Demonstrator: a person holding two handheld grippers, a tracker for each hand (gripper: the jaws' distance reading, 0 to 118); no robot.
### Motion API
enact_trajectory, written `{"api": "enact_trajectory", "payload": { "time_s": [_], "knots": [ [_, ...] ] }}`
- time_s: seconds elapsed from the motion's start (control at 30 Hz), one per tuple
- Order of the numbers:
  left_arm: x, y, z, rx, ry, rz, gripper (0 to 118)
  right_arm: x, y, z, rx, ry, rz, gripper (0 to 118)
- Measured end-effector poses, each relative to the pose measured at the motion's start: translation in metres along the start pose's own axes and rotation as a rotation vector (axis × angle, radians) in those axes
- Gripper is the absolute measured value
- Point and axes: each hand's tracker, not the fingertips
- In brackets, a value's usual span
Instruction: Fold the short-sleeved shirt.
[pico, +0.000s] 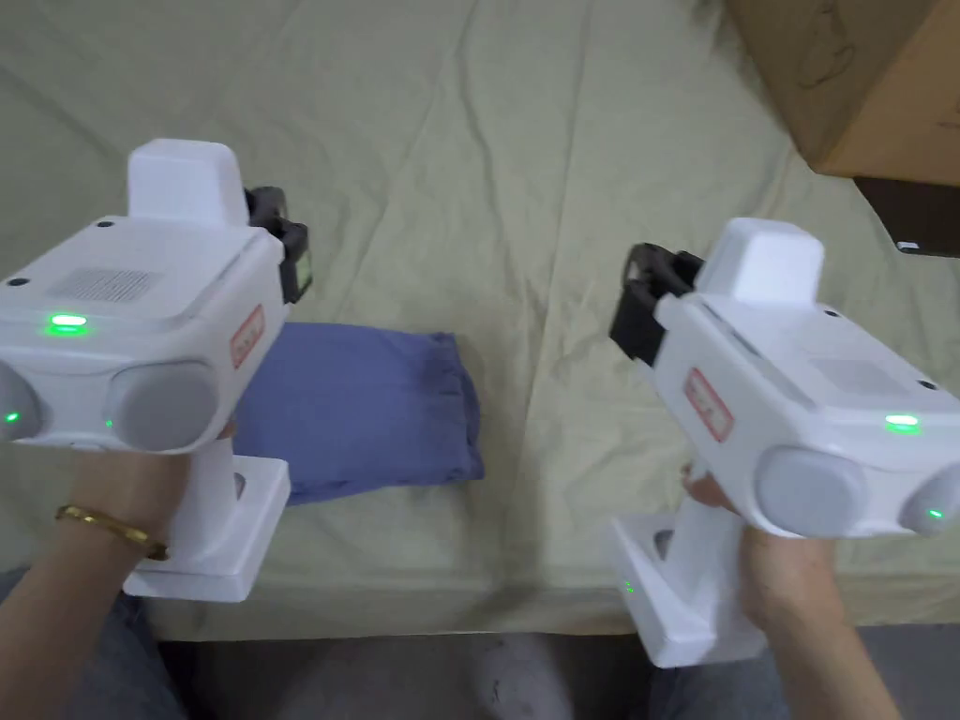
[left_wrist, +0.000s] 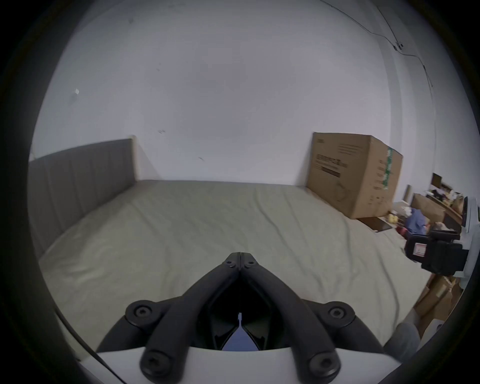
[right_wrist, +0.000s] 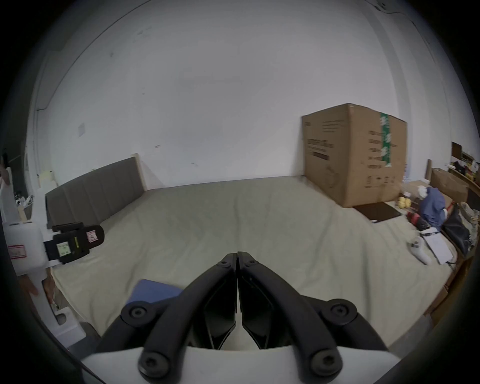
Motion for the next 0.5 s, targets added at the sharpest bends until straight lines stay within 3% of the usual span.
{"api": "enact_trajectory", "payload": {
  "time_s": [0.1,0.23,0.4,0.5],
  "knots": [
    [-0.021,-0.004,0.011,-0.010,0.054,0.019,0,-0.038,-0.008,-0.032,-0.004,0.054,0.019,0],
    [-0.044,-0.016,0.021,-0.054,0.106,0.074,0,-0.074,-0.044,-0.083,-0.129,0.149,0.040,0],
    [-0.063,-0.028,0.024,-0.072,0.133,0.107,0,-0.097,-0.101,-0.121,-0.308,0.126,0.098,0],
    [-0.069,-0.032,0.019,-0.093,0.132,0.122,0,-0.099,-0.128,-0.132,-0.419,0.103,0.077,0]
  ]
}}
